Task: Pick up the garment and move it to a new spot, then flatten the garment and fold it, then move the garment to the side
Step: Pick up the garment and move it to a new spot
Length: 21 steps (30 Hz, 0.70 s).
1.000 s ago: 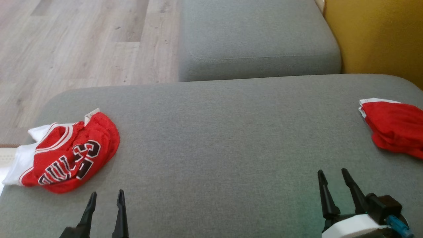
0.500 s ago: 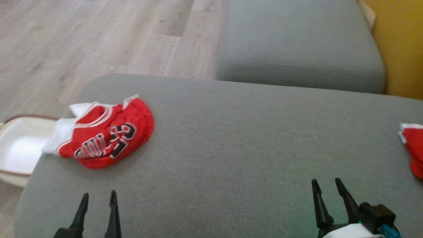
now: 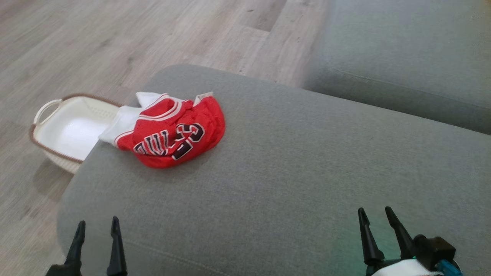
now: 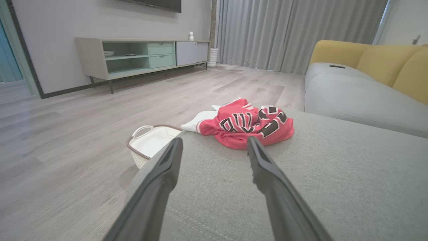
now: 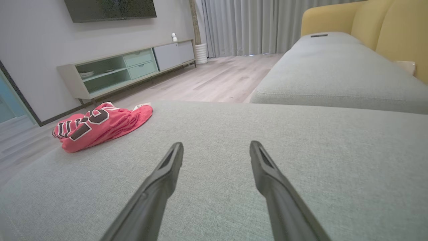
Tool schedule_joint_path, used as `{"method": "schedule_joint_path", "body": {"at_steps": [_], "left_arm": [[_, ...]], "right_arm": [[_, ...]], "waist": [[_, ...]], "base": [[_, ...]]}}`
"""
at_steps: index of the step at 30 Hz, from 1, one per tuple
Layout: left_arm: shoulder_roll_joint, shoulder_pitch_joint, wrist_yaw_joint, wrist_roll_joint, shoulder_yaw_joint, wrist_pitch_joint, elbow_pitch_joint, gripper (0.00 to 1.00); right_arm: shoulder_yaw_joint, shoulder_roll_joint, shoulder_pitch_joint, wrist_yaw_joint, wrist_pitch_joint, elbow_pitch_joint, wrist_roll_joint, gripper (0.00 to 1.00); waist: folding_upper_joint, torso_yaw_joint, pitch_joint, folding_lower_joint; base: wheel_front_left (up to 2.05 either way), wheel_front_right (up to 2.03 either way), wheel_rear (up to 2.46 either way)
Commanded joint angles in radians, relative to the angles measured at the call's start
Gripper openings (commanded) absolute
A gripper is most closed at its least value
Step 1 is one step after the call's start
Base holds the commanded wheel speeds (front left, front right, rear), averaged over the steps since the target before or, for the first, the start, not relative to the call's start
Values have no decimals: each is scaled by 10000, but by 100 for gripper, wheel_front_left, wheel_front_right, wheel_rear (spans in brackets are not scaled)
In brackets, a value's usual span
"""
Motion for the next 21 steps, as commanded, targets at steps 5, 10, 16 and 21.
{"method": "schedule_joint_path", "body": {"at_steps": [5, 10, 16, 21], "left_arm": [[-30, -464, 126, -33, 487, -53, -652, 100], [-14, -909, 224, -78, 654, -53, -1156, 100], [170, -2238, 0, -136, 871, -53, -1435, 100], [607, -4433, -264, -135, 808, -44, -973, 100]], "right_arm": [[56, -184, -563, 67, -135, -431, -60, 100], [99, -378, -626, 67, -135, -497, -59, 100], [128, -856, -878, 67, -135, -620, -153, 100], [352, -1582, -1491, 67, -135, -783, -227, 100]], "waist": [[0, 428, 612, 0], [0, 354, 926, 0], [0, 150, 1711, 0], [0, -228, 2727, 0]], "base": [[0, 0, 0], [0, 0, 0], [0, 0, 0], [0, 0, 0]]}}
